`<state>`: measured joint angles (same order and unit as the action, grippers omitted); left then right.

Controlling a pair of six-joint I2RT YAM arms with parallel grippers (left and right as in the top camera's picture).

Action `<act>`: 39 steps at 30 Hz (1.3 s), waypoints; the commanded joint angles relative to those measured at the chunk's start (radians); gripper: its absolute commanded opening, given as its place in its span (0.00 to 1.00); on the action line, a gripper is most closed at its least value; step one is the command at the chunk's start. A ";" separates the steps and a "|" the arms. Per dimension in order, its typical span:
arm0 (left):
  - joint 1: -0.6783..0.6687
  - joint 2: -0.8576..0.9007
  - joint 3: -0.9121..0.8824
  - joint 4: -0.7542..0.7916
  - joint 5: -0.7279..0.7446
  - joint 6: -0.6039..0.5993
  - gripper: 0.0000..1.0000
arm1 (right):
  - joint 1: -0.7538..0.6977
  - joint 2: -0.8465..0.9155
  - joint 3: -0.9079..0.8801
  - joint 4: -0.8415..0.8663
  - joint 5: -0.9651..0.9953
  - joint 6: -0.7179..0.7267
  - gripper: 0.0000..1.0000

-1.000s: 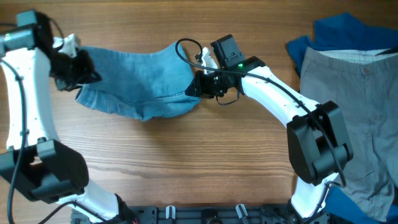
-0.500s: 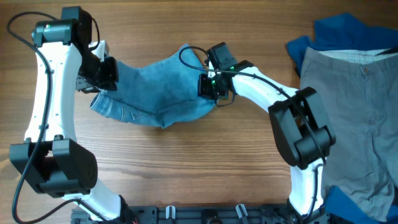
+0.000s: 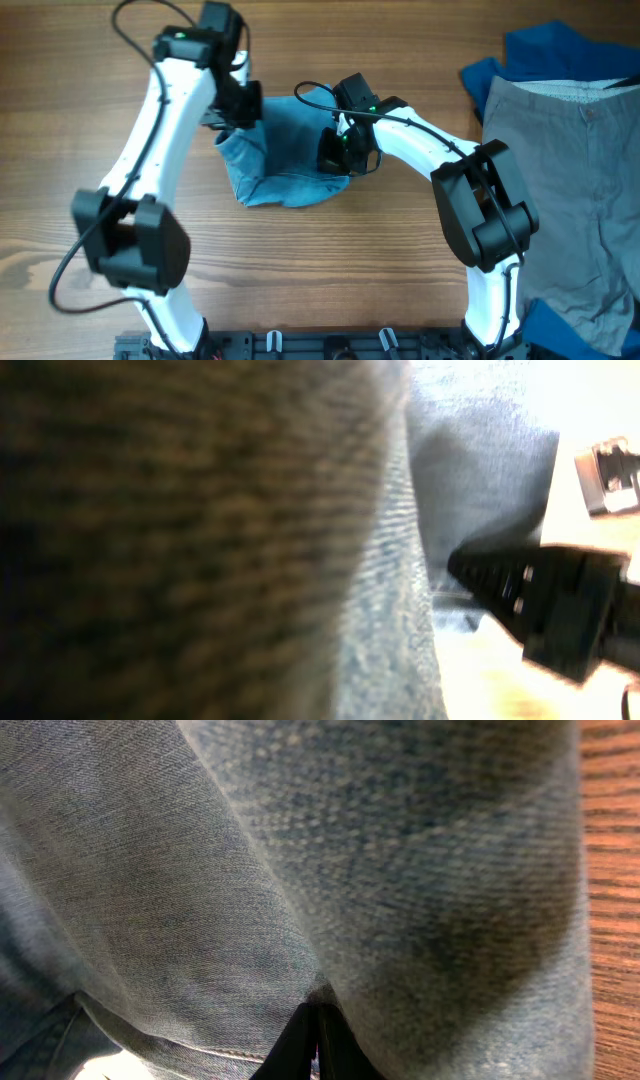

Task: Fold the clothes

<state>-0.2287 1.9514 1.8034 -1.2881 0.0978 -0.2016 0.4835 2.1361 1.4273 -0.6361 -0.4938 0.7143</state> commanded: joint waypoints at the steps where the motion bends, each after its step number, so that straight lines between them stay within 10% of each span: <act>1: -0.055 0.114 0.012 0.036 0.016 -0.103 0.09 | 0.006 0.031 -0.020 -0.003 -0.002 -0.008 0.06; 8: -0.103 0.132 0.012 0.075 0.096 -0.103 0.27 | -0.192 -0.270 0.029 -0.050 -0.001 -0.166 0.25; 10: -0.114 0.133 0.012 0.091 0.104 -0.103 0.51 | -0.228 -0.342 0.029 -0.049 0.008 -0.169 0.33; 12: -0.142 0.133 0.012 0.126 0.151 -0.100 1.00 | -0.256 -0.367 0.029 -0.055 0.045 -0.164 0.35; 20: 0.065 0.041 0.258 -0.111 0.175 -0.090 1.00 | -0.270 -0.367 0.029 -0.014 -0.211 -0.584 0.45; 21: 0.084 0.032 0.258 -0.114 0.175 -0.090 0.87 | -0.266 -0.367 0.029 -0.005 -0.222 -0.584 0.45; 23: 0.104 0.040 0.241 -0.102 0.174 -0.090 0.14 | -0.260 -0.367 0.029 0.000 -0.177 -0.553 0.43; 24: 0.098 0.045 0.211 -0.084 0.171 -0.091 0.04 | -0.260 -0.367 0.029 0.004 -0.158 -0.527 0.42; 27: 0.061 0.060 -0.003 0.032 0.137 -0.092 0.04 | -0.235 -0.365 0.028 0.022 -0.203 -0.528 0.16; 31: 0.049 0.061 -0.338 0.214 0.200 -0.103 0.04 | -0.112 -0.318 -0.010 0.058 -0.105 -0.440 0.14; 33: 0.057 0.061 -0.476 0.315 0.204 -0.103 0.20 | -0.045 -0.201 -0.031 0.100 -0.039 -0.303 0.14; 39: 0.158 0.051 -0.433 0.285 0.156 -0.090 0.26 | -0.074 0.038 -0.031 -0.022 -0.011 0.003 0.08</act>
<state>-0.1444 2.0026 1.3457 -0.9665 0.3286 -0.3016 0.4469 2.1345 1.4117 -0.5507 -0.5838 0.5674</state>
